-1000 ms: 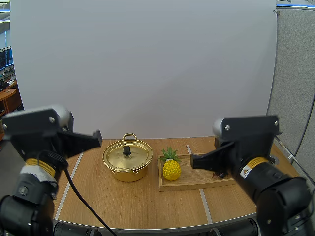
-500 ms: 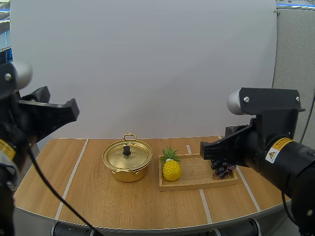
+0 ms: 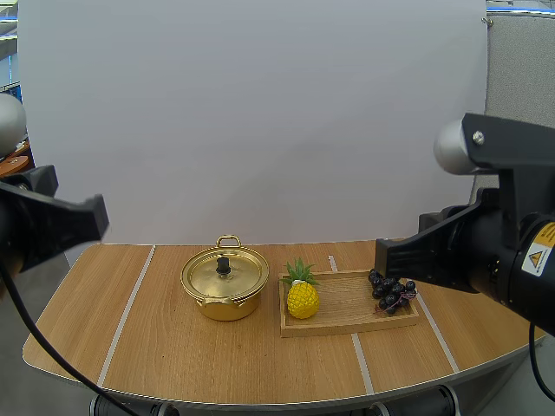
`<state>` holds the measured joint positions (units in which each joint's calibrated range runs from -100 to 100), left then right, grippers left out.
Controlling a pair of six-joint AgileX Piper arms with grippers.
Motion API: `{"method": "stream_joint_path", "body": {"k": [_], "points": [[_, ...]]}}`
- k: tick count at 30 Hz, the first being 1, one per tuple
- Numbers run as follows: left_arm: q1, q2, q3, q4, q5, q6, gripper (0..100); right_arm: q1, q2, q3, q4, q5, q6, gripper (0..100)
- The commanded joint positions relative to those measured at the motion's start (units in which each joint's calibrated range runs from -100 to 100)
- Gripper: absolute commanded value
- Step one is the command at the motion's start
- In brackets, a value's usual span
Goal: Open the pot, put the grape inside, and close it
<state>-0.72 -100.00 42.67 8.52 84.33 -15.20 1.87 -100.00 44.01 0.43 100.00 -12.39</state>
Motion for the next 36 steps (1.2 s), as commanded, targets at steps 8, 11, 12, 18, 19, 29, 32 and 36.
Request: {"method": "stream_joint_path", "body": {"k": [8, 11, 12, 18, 19, 29, 32, 36], "points": [[0.07, 2.3, -0.36, -15.35, 15.67, 13.32, 0, 0.11, 0.0, -0.79, -0.11, 0.0, 0.09, 0], [0.07, 2.3, -0.36, -15.45, 15.67, 13.52, 0, 0.11, 0.0, -0.79, -0.11, 0.0, 0.09, 0], [0.07, 2.3, -0.36, -15.6, 15.67, 13.67, 0, 0.11, 0.0, -0.79, -0.01, 0.0, 0.09, 0], [0.07, 2.3, -0.1, -18.85, 15.67, 17.44, 0, 0.11, 0.0, -0.79, -0.01, 0.0, 0.09, 0], [0.07, 2.3, -0.1, -19.07, 15.67, 18.12, 0, 0.11, 0.0, -0.79, -0.01, 0.0, 0.09, 0], [0.07, 16.18, -0.1, -19.1, 15.67, 20.76, 0, 0.11, 6.97, -0.79, -2.01, 0.0, 0.09, 0], [0.07, 23.68, -0.1, -19.1, 15.67, 23.06, 0, 0.11, 12.08, -0.79, -2.01, 0.0, 0.09, 0], [0.07, 31.03, -0.22, -19.1, 15.67, 25.11, 0, 0.11, 17.15, -0.79, -2.16, 0.0, 0.09, 0]]}}
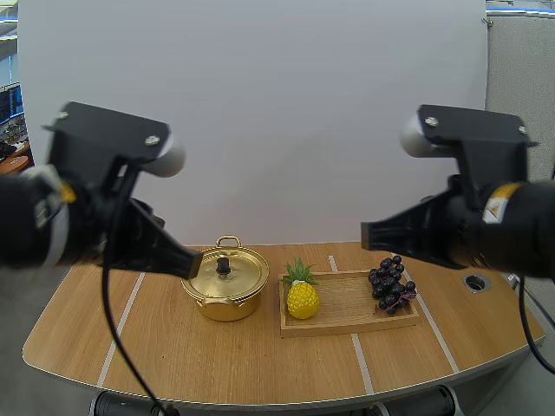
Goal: Open the pot, put the grape inside, and close it
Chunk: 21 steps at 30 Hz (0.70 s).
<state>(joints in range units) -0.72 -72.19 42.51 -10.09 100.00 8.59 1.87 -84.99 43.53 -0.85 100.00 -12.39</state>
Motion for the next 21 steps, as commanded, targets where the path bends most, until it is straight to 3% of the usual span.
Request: {"method": "stream_joint_path", "body": {"k": [1, 6, 8, 10, 16, 21], "points": [[0.07, 4.96, -0.2, -0.38, 0.0, 1.44, 0, 0.11, 2.96, -0.31, -0.9, 0.0, 0.09, 0], [0.07, 8.61, -0.2, -0.38, -1.0, 1.21, 4, 0.11, 3.94, -0.31, -1.3, 0.0, 0.09, 0], [0.07, 8.75, -0.2, -0.38, -2.12, 1.11, 13, 0.11, 3.94, -0.31, -2.35, 0.0, 0.09, 0], [0.07, 8.73, -0.2, -0.38, -3.52, 1.11, 29, 0.11, 3.94, -0.31, -3.86, 0.0, 0.09, 3], [0.07, 8.73, -0.2, -0.38, -3.85, 2.42, 97, 0.11, 3.94, -0.31, -5.41, 0.0, 0.09, 48], [0.07, 8.73, -0.2, -0.38, -2.12, 3.43, 100, 0.11, 3.94, -0.31, -5.54, 0.0, 0.09, 96]]}}
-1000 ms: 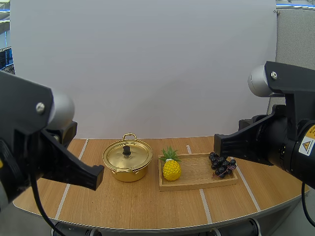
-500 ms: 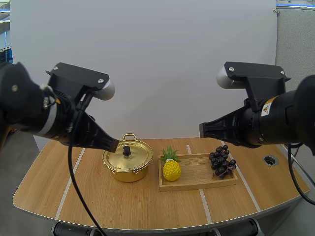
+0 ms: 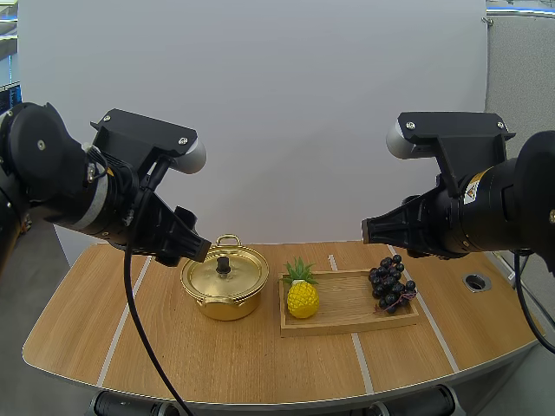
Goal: Open the pot, put the grape inside, and close it
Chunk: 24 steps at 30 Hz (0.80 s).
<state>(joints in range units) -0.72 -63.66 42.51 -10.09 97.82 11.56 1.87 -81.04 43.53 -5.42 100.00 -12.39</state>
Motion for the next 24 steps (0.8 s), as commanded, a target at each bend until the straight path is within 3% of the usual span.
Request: {"method": "stream_joint_path", "body": {"k": [1, 18, 24], "points": [[0.07, 0.2, -0.2, -0.38, 0.06, 0.46, 100, 0.11, -0.01, -0.31, -0.97, 0.0, 0.09, 100], [0.07, 0.2, -0.2, -0.38, -1.33, 2.43, 100, 0.11, -0.01, -0.31, -1.43, 0.0, 0.21, 100], [0.07, 0.2, -0.2, -0.38, -0.24, 1.22, 100, 0.11, -0.01, -0.31, -4.52, 0.0, 4.71, 100]]}}
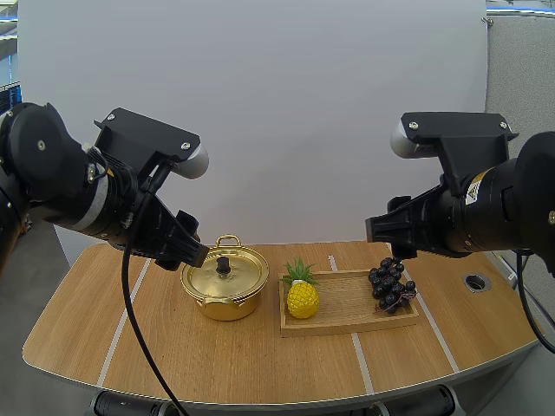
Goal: Open the pot, put the grape inside, and close it
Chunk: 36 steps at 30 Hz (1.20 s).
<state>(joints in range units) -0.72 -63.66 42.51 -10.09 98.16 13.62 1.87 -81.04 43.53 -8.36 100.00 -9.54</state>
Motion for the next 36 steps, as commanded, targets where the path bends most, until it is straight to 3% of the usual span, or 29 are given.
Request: {"method": "stream_joint_path", "body": {"k": [1, 36], "points": [[0.07, 0.2, -0.2, -0.38, -0.25, -0.85, 100, 0.11, -0.01, -0.31, -1.58, 0.0, 2.18, 100], [0.07, 0.2, -0.2, 1.46, 0.34, -0.76, 100, 0.11, -0.01, -0.31, -1.72, 0.0, 4.23, 100]]}}
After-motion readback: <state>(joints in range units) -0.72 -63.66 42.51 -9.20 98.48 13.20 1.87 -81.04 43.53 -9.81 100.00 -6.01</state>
